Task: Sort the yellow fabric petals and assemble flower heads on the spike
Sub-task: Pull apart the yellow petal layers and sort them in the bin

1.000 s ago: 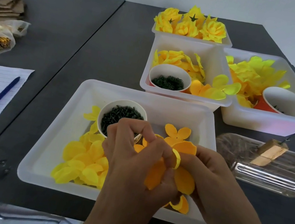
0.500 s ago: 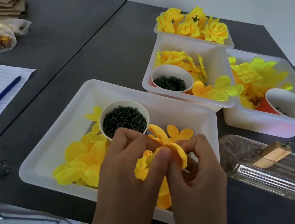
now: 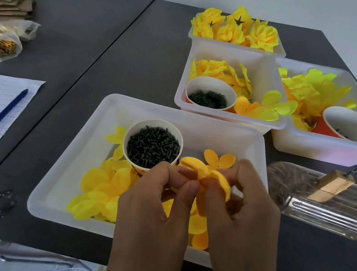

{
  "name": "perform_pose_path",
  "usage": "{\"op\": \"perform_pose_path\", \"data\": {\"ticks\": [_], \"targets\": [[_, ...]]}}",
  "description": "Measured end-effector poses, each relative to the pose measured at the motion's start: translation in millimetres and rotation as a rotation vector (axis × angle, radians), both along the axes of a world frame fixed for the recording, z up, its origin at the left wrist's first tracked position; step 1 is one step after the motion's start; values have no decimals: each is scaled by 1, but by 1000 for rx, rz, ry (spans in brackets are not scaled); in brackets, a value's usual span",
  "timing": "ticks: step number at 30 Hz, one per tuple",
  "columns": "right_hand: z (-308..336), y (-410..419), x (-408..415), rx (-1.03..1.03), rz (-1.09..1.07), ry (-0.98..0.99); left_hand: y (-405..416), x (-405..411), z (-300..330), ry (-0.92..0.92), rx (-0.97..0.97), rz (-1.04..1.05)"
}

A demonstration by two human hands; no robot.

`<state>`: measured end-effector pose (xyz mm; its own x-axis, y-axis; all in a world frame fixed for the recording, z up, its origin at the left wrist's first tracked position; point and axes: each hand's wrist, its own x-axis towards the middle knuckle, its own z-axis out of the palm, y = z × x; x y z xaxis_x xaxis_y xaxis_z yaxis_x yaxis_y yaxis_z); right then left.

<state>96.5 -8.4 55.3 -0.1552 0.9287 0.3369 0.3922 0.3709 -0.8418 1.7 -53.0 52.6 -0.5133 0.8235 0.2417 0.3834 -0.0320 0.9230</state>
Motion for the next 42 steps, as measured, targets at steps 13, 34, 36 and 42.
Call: {"op": "perform_pose_path", "data": {"ticks": [13,34,36,42], "targets": [[6,11,9,-33,186,-101,0,2,-1,26,-12,27],[-9,27,4,-89,-8,-92,9,14,-6,397,-12,37],[-6,30,4,-54,-14,-29,7,15,-5,363,7,36],[7,31,4,10,214,-96,7,-2,1,146,18,68]]}}
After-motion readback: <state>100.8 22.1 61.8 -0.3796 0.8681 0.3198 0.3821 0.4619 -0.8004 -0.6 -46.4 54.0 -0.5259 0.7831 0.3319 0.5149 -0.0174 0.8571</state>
